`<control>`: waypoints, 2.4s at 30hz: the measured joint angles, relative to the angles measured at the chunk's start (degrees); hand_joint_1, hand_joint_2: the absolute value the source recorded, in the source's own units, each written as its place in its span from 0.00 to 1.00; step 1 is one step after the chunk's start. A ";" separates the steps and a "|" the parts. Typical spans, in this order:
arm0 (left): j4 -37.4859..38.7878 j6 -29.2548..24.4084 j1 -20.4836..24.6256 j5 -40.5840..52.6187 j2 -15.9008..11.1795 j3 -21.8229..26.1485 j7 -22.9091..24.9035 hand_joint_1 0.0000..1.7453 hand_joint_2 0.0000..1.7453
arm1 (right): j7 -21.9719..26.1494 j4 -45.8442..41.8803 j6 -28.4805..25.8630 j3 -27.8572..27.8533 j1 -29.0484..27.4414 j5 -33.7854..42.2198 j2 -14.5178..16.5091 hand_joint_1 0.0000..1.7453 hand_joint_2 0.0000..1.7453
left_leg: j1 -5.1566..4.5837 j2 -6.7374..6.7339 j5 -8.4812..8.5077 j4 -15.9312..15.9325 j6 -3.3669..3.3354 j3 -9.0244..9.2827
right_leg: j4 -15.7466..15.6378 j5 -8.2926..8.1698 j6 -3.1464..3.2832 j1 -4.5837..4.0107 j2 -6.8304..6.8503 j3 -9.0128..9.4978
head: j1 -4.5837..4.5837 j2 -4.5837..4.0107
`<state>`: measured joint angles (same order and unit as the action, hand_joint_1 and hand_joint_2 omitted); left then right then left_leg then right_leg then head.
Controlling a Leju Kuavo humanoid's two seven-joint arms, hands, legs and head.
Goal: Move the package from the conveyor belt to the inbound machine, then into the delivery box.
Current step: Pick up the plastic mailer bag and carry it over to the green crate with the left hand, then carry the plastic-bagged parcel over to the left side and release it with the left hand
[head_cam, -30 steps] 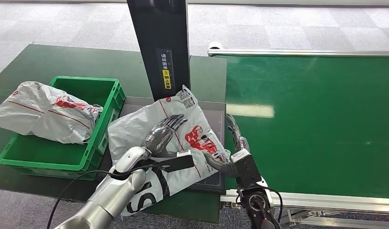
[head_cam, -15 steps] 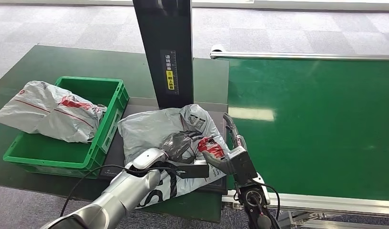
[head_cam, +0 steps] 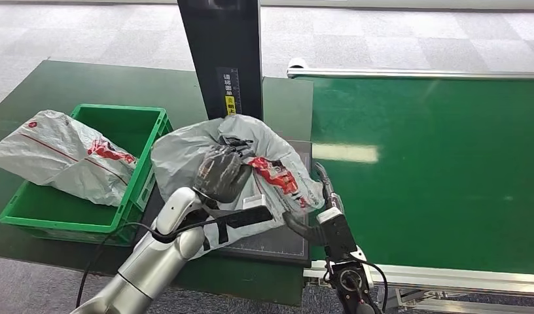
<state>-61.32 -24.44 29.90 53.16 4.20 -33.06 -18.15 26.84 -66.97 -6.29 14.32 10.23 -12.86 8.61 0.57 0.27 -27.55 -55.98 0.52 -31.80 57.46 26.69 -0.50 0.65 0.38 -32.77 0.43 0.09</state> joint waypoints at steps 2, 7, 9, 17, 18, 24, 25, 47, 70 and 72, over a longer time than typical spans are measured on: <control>-9.55 -3.54 -1.24 -1.00 -1.59 1.01 -0.09 1.00 1.00 | 0.01 -0.46 -0.89 -0.34 -0.84 0.01 -0.20 0.00 1.00 | 0.00 -0.03 -0.01 0.00 0.00 -0.08 | 0.00 0.00 0.00 0.00 -0.02 -0.07 | 0.01 0.00; -29.32 -11.79 -4.74 -2.30 -4.65 3.85 -1.75 1.00 1.00 | 0.53 -1.71 -2.27 -1.12 -2.99 0.20 -0.69 0.00 1.00 | -0.01 -0.03 -0.03 0.00 0.01 -0.17 | 0.00 0.03 -0.02 0.01 -0.05 -0.16 | 0.01 0.00; -34.52 -14.20 -6.19 -0.52 -5.03 5.52 -2.35 1.00 1.00 | 0.80 -2.24 -2.51 -1.32 -3.63 0.18 -0.75 0.00 1.00 | -0.01 -0.03 -0.04 0.01 0.01 -0.17 | -0.01 0.03 -0.02 0.01 -0.05 -0.16 | -0.01 0.00; -35.34 -14.97 -4.11 14.79 -4.40 17.38 7.00 1.00 1.00 | 0.96 -4.22 -2.51 -1.57 -4.87 -0.37 -0.22 0.00 1.00 | 0.00 -0.05 0.10 0.00 0.01 -0.07 | -0.01 -0.05 0.07 0.00 -0.06 -0.12 | 0.00 0.00; -33.00 -14.72 -2.57 16.85 -4.41 18.84 9.07 1.00 1.00 | 0.87 -4.33 -2.47 -1.56 -4.86 -0.41 -0.09 0.00 1.00 | 0.00 -0.04 0.13 0.00 0.02 -0.07 | -0.01 -0.07 0.08 0.00 -0.06 -0.11 | -0.01 0.00; -7.76 -14.64 10.45 26.98 -6.49 25.80 19.63 1.00 1.00 | 0.14 -4.44 -1.93 -0.61 -3.91 0.09 0.48 0.00 1.00 | 0.03 -0.22 0.26 0.01 0.09 -0.04 | 0.03 -0.22 0.20 -0.05 -0.15 -0.12 | -0.01 0.00; -3.13 -14.75 12.33 28.15 -7.10 26.65 20.67 1.00 1.00 | 0.05 -4.44 -1.85 -0.41 -3.77 0.24 0.50 0.00 1.00 | 0.03 -0.28 0.26 0.01 0.09 -0.03 | 0.04 -0.23 0.21 -0.05 -0.19 -0.13 | 0.01 0.00; 40.08 1.01 20.39 20.26 -11.95 28.22 23.30 0.00 1.00 | 0.30 -4.41 -1.93 1.67 -3.62 3.37 -0.06 0.00 1.00 | 0.03 -0.34 0.23 0.01 0.10 -0.25 | 0.04 -0.22 0.21 -0.06 -0.27 -0.36 | -0.01 0.00; 6.48 -10.62 11.86 -48.52 -6.13 45.69 -21.12 0.00 1.00 | 1.25 -4.41 -3.35 1.57 -3.62 3.92 0.22 0.00 1.00 | 0.03 -0.34 0.22 0.00 0.10 -0.26 | 0.03 -0.22 0.21 -0.06 -0.27 -0.38 | -0.01 0.00; 0.65 -6.21 8.19 -53.03 -5.33 43.33 -20.13 0.00 1.00 | 1.20 -4.40 -3.39 1.46 -3.43 3.88 0.22 0.00 1.00 | 0.03 -0.35 0.21 0.00 0.09 -0.26 | 0.03 -0.22 0.21 -0.06 -0.27 -0.37 | -0.01 0.00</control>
<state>-60.67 -30.65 38.09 0.13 -1.13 10.27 -38.28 28.04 -71.37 -9.68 15.78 6.80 -8.98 8.83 0.60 -0.08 -27.34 -55.98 0.61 -32.06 57.48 26.47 -0.29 0.59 0.10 -33.15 0.42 0.09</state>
